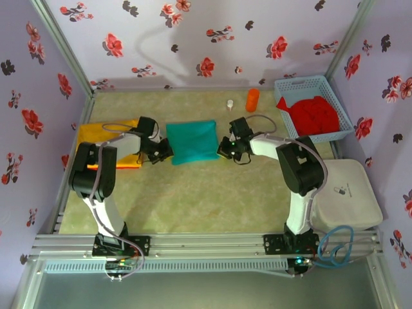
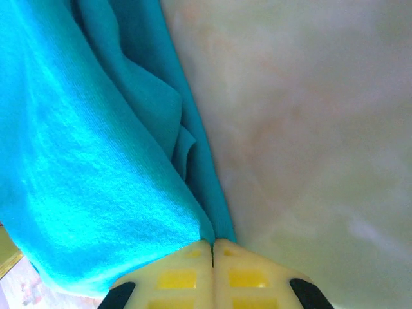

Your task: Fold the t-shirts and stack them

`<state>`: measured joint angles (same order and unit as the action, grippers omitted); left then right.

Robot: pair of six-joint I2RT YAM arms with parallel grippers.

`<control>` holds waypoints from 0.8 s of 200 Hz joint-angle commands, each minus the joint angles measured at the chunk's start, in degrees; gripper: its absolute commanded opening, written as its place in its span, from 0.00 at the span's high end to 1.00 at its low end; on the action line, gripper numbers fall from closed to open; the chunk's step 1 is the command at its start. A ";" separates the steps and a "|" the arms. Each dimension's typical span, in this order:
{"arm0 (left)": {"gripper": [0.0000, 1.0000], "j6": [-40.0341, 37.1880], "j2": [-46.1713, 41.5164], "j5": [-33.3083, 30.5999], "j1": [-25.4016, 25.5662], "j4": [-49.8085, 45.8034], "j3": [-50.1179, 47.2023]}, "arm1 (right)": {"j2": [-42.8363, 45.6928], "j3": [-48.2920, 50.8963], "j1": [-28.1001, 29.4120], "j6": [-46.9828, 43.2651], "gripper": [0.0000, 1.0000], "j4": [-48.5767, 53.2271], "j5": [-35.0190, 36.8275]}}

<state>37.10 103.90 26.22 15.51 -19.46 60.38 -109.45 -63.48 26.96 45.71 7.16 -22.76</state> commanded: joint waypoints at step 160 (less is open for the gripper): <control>0.64 -6.58 -14.42 1.65 1.55 -21.13 7.80 | 17.22 1.93 2.39 -5.22 0.34 13.34 7.34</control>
<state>33.36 93.01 27.88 18.28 -34.96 62.46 -94.59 -56.12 29.36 42.59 17.23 -17.93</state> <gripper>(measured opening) 0.357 0.599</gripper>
